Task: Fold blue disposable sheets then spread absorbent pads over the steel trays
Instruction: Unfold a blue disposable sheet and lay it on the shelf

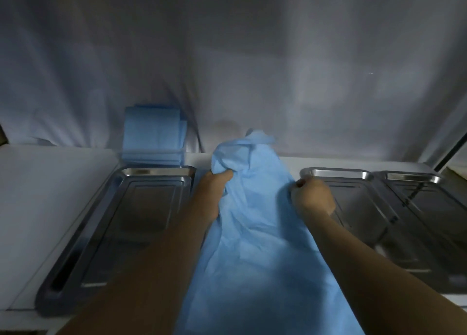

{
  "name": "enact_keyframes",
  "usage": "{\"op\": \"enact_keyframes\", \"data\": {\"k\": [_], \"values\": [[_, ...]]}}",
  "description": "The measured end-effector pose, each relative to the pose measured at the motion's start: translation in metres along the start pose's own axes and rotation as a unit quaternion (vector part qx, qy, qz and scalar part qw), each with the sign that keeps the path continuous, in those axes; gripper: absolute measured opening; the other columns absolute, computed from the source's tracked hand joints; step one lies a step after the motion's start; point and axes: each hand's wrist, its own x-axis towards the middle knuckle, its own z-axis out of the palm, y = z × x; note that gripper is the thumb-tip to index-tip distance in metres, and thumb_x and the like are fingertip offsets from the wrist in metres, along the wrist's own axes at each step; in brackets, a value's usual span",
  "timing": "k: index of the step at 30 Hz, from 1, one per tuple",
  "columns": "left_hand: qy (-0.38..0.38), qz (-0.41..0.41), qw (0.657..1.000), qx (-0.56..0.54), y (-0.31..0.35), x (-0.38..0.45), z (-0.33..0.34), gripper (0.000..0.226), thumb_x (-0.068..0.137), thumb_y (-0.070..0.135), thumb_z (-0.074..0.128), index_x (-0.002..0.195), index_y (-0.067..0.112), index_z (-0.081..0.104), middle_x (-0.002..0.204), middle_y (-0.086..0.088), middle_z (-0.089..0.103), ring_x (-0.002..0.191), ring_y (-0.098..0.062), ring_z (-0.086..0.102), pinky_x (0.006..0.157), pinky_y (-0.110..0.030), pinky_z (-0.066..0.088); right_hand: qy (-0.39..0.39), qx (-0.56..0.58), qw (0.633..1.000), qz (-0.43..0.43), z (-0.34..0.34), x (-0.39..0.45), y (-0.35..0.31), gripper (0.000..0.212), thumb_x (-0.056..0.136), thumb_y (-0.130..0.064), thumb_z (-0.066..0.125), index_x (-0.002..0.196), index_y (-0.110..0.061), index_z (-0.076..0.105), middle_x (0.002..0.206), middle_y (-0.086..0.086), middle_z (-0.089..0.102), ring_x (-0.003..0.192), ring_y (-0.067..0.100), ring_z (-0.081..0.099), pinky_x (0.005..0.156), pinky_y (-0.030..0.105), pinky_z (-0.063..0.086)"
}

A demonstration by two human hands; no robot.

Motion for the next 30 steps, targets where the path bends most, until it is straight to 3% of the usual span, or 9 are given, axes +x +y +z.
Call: {"op": "enact_keyframes", "data": {"k": [3, 4, 6, 10, 15, 18, 21, 24, 30], "values": [[0.109, 0.039, 0.993, 0.033, 0.000, 0.015, -0.005, 0.031, 0.067, 0.023, 0.072, 0.091, 0.005, 0.067, 0.080, -0.014, 0.057, 0.082, -0.028, 0.057, 0.068, -0.031, 0.049, 0.121, 0.071, 0.990, 0.006, -0.012, 0.001, 0.003, 0.025, 0.091, -0.029, 0.047, 0.102, -0.015, 0.065, 0.114, 0.010, 0.060, 0.105, 0.034, 0.056, 0.081, 0.037, 0.047], [0.159, 0.048, 0.980, 0.108, 0.001, 0.018, -0.005, 0.031, 0.073, 0.019, 0.071, 0.096, 0.000, 0.064, 0.079, -0.014, 0.058, 0.084, -0.029, 0.060, 0.065, -0.028, 0.049, 0.117, 0.060, 0.991, 0.014, -0.014, 0.003, 0.005, 0.027, 0.090, -0.029, 0.047, 0.103, -0.014, 0.065, 0.114, 0.011, 0.059, 0.106, 0.034, 0.055, 0.082, 0.038, 0.047], [0.217, 0.035, 0.931, 0.291, -0.001, 0.022, -0.008, 0.035, 0.080, 0.017, 0.067, 0.107, -0.004, 0.060, 0.097, -0.019, 0.063, 0.100, -0.034, 0.062, 0.080, -0.033, 0.050, 0.041, 0.031, 0.998, 0.026, -0.013, 0.006, 0.008, 0.031, 0.089, -0.031, 0.046, 0.108, -0.013, 0.063, 0.113, 0.012, 0.061, 0.106, 0.035, 0.057, 0.082, 0.037, 0.047], [0.208, 0.009, 0.883, 0.420, 0.006, 0.029, -0.006, 0.055, 0.081, 0.009, 0.065, 0.128, -0.003, 0.039, 0.129, -0.022, 0.053, 0.122, -0.036, 0.051, 0.099, -0.037, 0.043, -0.039, 0.046, 0.998, 0.032, -0.004, 0.015, 0.006, 0.044, 0.089, -0.045, 0.044, 0.109, -0.009, 0.061, 0.108, 0.012, 0.065, 0.101, 0.033, 0.060, 0.076, 0.032, 0.042], [0.183, 0.007, 0.855, 0.484, 0.012, 0.040, -0.006, 0.058, 0.084, 0.010, 0.060, 0.133, 0.003, 0.030, 0.133, -0.024, 0.044, 0.122, -0.039, 0.048, 0.100, -0.039, 0.042, -0.088, 0.007, 0.995, 0.038, 0.004, 0.023, -0.003, 0.059, 0.093, -0.053, 0.034, 0.123, -0.006, 0.055, 0.125, 0.020, 0.058, 0.115, 0.036, 0.054, 0.090, 0.039, 0.043], [0.173, -0.009, 0.861, 0.479, 0.012, 0.047, -0.008, 0.058, 0.086, 0.019, 0.060, 0.132, 0.000, 0.031, 0.136, -0.024, 0.043, 0.124, -0.038, 0.047, 0.100, -0.038, 0.041, -0.123, 0.024, 0.991, 0.056, 0.003, 0.029, -0.010, 0.063, 0.089, -0.053, 0.041, 0.129, -0.006, 0.049, 0.124, 0.018, 0.058, 0.109, 0.035, 0.056, 0.085, 0.037, 0.043], [0.179, -0.005, 0.855, 0.486, 0.012, 0.047, -0.010, 0.049, 0.089, 0.015, 0.054, 0.131, -0.002, 0.035, 0.137, -0.024, 0.041, 0.124, -0.038, 0.047, 0.099, -0.038, 0.041, -0.150, 0.069, 0.984, 0.060, 0.006, 0.034, -0.013, 0.049, 0.075, -0.030, 0.058, 0.117, -0.004, 0.056, 0.101, 0.016, 0.064, 0.083, 0.029, 0.057, 0.070, 0.032, 0.043], [0.171, 0.038, 0.843, 0.508, 0.011, 0.046, -0.012, 0.043, 0.088, 0.010, 0.052, 0.128, -0.001, 0.040, 0.132, -0.022, 0.042, 0.121, -0.040, 0.048, 0.098, -0.042, 0.042, -0.137, 0.216, 0.965, 0.054, 0.005, 0.034, -0.017, 0.006, 0.073, -0.006, 0.061, 0.078, -0.008, 0.060, 0.074, 0.013, 0.059, 0.065, 0.026, 0.054, 0.062, 0.036, 0.048], [0.120, 0.070, 0.800, 0.584, 0.005, 0.046, -0.012, 0.037, 0.085, 0.001, 0.048, 0.122, -0.002, 0.049, 0.127, -0.025, 0.049, 0.121, -0.038, 0.047, 0.100, -0.036, 0.038, -0.158, 0.392, 0.903, 0.081, -0.013, 0.031, -0.028, 0.015, 0.078, 0.008, 0.051, 0.087, -0.003, 0.058, 0.084, 0.017, 0.058, 0.077, 0.031, 0.055, 0.078, 0.046, 0.052]]}}
